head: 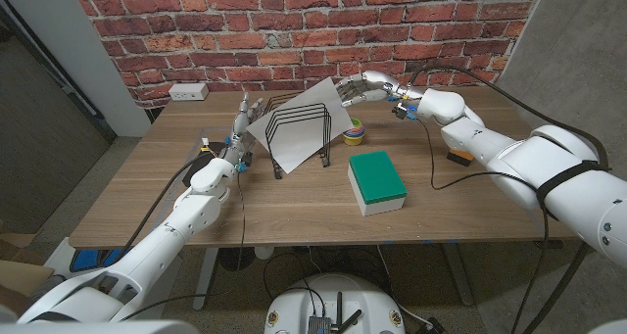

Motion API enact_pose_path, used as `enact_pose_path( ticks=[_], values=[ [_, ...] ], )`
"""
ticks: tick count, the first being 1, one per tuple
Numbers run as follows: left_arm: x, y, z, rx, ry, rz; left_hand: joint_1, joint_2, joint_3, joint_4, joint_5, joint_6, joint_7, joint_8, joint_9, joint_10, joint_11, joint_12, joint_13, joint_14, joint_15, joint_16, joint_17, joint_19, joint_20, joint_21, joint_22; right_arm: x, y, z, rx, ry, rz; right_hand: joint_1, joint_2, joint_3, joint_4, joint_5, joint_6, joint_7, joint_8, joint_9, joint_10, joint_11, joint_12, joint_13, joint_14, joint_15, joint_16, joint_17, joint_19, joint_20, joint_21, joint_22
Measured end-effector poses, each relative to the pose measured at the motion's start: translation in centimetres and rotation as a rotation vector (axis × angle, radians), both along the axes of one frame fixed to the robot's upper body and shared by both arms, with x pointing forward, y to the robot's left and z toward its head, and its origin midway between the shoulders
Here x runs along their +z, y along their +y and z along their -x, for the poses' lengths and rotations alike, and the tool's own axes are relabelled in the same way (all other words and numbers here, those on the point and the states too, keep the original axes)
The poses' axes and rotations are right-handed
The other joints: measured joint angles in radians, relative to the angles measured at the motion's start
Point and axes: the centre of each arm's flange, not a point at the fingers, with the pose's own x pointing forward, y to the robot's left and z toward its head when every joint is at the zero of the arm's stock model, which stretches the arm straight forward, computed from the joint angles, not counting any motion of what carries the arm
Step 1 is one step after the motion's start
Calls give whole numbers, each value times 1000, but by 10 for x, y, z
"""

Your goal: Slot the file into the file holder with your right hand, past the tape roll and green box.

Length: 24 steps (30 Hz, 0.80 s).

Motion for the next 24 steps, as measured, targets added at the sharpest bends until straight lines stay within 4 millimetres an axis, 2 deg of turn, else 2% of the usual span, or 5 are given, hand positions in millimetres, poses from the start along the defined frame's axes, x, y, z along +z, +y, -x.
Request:
enact_pose_path(
  ticks=[8,15,24],
  values=[
    [0,0,0,0,0,0,0,0,0,0,0,0,0,0,0,0,0,0,0,0,0,0,0,0,0,0,0,3,5,-2,-16,-7,15,21,21,17,-9,0,21,0,0,0,30,-5,0,-5,41,-9,7,-9,11,0,0,0],
    [0,0,0,0,0,0,0,0,0,0,0,0,0,0,0,0,0,0,0,0,0,0,0,0,0,0,0,7,9,-4,-35,-8,19,41,41,30,-6,-4,56,-2,7,-3,76,-4,7,-13,92,-18,15,-17,30,-2,0,5],
    [0,0,0,0,0,0,0,0,0,0,0,0,0,0,0,0,0,0,0,0,0,0,0,0,0,0,0,10,13,-6,-49,-10,28,47,47,38,-6,-19,111,-4,19,-3,125,-7,11,-19,132,-33,22,-24,43,-4,-6,5]
  ],
)
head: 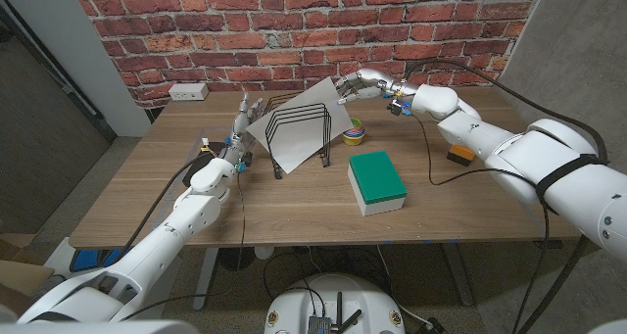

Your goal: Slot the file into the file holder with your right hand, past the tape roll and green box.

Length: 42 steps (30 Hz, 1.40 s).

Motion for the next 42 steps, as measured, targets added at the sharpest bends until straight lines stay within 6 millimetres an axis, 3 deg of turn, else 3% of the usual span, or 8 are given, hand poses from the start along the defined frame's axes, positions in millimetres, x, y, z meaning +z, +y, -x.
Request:
enact_pose_path(
  ticks=[8,19,36,42],
  values=[
    [0,0,0,0,0,0,0,0,0,0,0,0,0,0,0,0,0,0,0,0,0,0,0,0,0,0,0,2,3,-1,-5,-2,8,12,12,4,-4,-8,32,-7,8,0,25,-11,4,0,32,-9,8,-5,3,4,-2,0],
    [0,0,0,0,0,0,0,0,0,0,0,0,0,0,0,0,0,0,0,0,0,0,0,0,0,0,0,4,7,0,-4,-4,21,32,21,16,0,-23,136,-18,38,0,114,-12,8,0,114,-33,23,-5,20,-2,-10,0],
    [0,0,0,0,1,0,0,0,0,0,0,0,0,0,0,0,0,0,0,0,0,0,0,0,0,0,0,6,12,1,0,-12,31,49,38,28,-5,-40,220,-23,58,1,206,-9,8,0,208,-70,56,7,44,-2,-10,8],
    [0,0,0,0,1,0,0,0,0,0,0,0,0,0,0,0,0,0,0,0,0,0,0,0,0,0,0,6,13,1,4,-12,29,60,51,37,5,-40,247,-18,66,3,226,-11,8,1,233,-84,63,15,53,-4,-4,9]
  ],
)
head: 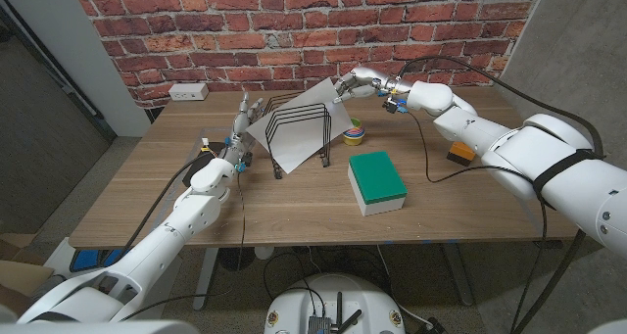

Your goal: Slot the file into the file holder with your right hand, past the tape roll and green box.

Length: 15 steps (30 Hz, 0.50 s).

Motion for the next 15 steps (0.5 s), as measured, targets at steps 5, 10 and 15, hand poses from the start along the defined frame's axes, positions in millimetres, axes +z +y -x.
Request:
enact_pose_path(
  ticks=[5,10,15],
  values=[
    [0,0,0,0,0,0,0,0,0,0,0,0,0,0,0,0,0,0,0,0,0,0,0,0,0,0,0,1,1,0,7,13,-11,-17,25,7,7,-4,22,0,8,0,35,2,1,1,24,-10,0,2,10,-5,6,0],
    [0,0,0,0,0,0,0,0,0,0,0,0,0,0,0,0,0,0,0,0,0,0,0,0,0,0,0,-1,0,-2,8,34,-29,-24,42,20,13,-7,44,-1,15,0,50,4,7,9,43,-18,0,6,15,1,6,0],
    [0,0,0,0,0,0,0,0,0,0,0,0,0,0,0,0,0,0,0,0,0,0,0,0,0,0,0,-2,-1,-5,9,58,-45,-23,50,26,11,-8,50,4,15,-1,51,6,7,20,43,-18,-4,3,20,-5,11,5]
  ],
)
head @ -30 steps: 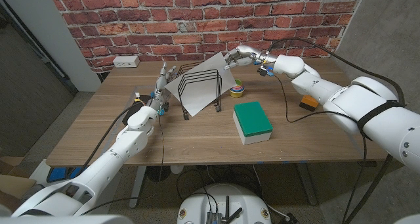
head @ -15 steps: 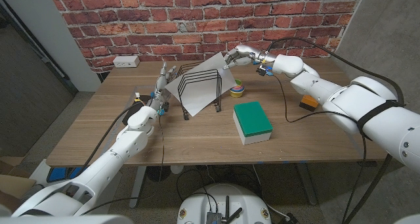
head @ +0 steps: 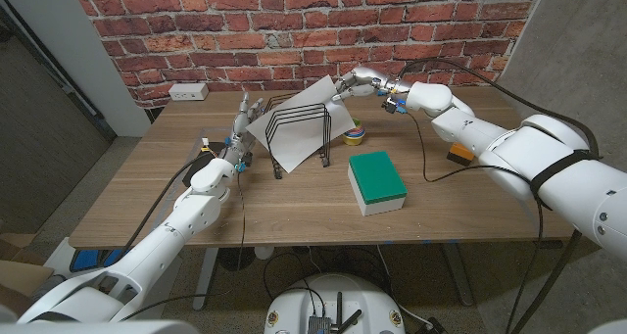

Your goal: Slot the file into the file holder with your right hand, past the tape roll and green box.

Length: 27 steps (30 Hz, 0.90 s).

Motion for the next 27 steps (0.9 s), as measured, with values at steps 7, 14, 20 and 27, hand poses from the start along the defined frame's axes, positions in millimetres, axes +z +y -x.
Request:
enact_pose_path(
  ticks=[7,14,20,27],
  values=[
    [0,0,0,0,0,0,0,0,0,0,0,0,0,0,0,0,0,0,0,0,0,0,0,0,0,0,0,-1,-3,-2,5,30,-27,-3,5,2,2,0,0,0,0,0,0,0,0,1,0,0,-4,0,0,0,0,0],
    [1,0,0,0,-1,0,0,0,0,0,0,0,0,0,0,0,0,0,0,0,0,0,0,0,0,0,0,-3,-7,-4,13,58,-63,-3,5,9,2,-2,0,0,0,0,0,0,0,5,0,0,-4,0,0,0,0,0],
    [1,0,0,0,-1,0,0,0,0,0,0,0,0,0,0,0,0,0,0,0,0,0,0,0,0,0,0,-3,-10,-5,25,86,-97,-3,5,10,2,-3,0,0,0,0,0,0,-1,9,0,0,-12,0,0,0,6,0],
    [0,0,0,0,-1,0,0,0,0,0,0,0,0,0,0,0,0,0,0,0,0,0,0,0,0,0,0,-5,-12,-7,38,117,-134,-3,5,14,-2,-3,0,0,0,1,0,0,-4,16,0,0,-12,1,0,0,6,0]
  ],
)
